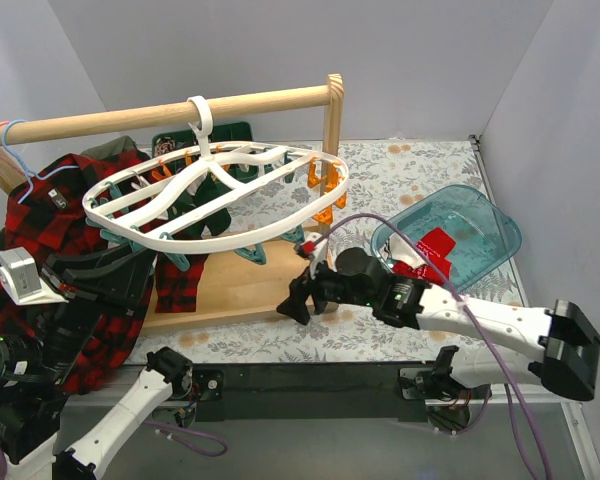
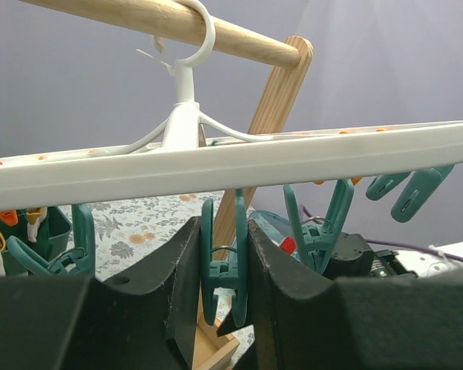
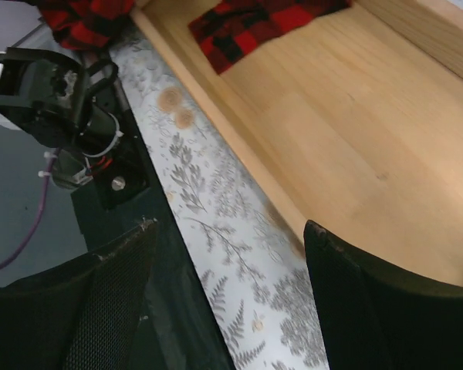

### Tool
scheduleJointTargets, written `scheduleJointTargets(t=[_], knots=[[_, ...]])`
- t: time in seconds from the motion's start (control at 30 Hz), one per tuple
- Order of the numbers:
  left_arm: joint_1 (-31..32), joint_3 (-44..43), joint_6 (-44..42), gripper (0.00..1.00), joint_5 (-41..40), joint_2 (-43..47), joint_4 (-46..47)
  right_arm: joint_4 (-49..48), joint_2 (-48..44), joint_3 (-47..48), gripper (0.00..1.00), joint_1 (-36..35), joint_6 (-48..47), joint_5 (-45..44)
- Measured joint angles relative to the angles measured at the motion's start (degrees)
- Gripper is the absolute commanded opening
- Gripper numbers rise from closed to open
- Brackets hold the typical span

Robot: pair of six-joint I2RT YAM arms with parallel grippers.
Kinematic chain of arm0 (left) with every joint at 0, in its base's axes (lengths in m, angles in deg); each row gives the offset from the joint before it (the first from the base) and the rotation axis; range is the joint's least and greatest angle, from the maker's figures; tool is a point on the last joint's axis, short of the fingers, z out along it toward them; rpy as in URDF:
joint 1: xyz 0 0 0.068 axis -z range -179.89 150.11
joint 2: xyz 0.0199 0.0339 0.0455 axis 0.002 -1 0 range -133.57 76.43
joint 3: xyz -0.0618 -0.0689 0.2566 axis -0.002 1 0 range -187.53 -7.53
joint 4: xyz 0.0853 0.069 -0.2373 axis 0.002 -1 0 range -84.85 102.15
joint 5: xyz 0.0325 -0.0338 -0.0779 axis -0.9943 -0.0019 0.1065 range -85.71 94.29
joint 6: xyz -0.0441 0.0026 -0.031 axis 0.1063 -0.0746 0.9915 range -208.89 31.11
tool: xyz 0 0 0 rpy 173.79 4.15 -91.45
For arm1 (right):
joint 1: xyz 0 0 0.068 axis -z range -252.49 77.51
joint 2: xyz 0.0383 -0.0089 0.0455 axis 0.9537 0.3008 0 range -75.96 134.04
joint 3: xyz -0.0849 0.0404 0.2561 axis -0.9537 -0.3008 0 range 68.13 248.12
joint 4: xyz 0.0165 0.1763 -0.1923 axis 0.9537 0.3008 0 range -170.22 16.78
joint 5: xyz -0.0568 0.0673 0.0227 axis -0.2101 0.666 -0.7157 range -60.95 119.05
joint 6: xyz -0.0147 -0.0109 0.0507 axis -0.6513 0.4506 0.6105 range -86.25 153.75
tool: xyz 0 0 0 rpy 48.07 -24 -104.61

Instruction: Remove the socks clipped to the hanger

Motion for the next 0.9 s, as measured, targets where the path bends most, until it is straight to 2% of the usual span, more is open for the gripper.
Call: scheduleJointTargets(t=[0.17, 0.4, 0.43, 0.7, 0.9], knots=[[0.0, 0.63, 0.42, 0.0, -0.04, 0.52, 0.39, -7.26, 12.87, 8.57, 0.88, -4.31, -1.29, 2.21], [-0.02, 1.29, 1.16, 0.0, -0.04, 1.01, 0.9, -17.03, 28.46, 25.46, 0.9, -5.2, -2.95, 6.36], [-0.02, 1.4, 1.29, 0.0, -0.04, 1.07, 0.92, -18.36, 30.45, 27.54, 0.93, -5.27, -3.06, 6.82], [-0.02, 1.53, 1.77, 0.0, -0.02, 1.31, 1.09, -27.8, 43.87, 38.27, 0.98, -6.14, -3.65, 9.09], [-0.02, 1.9, 2.58, 0.0, 0.0, 1.49, 1.31, -31.19, 51.69, 46.18, 0.98, -7.17, -3.78, 9.38]])
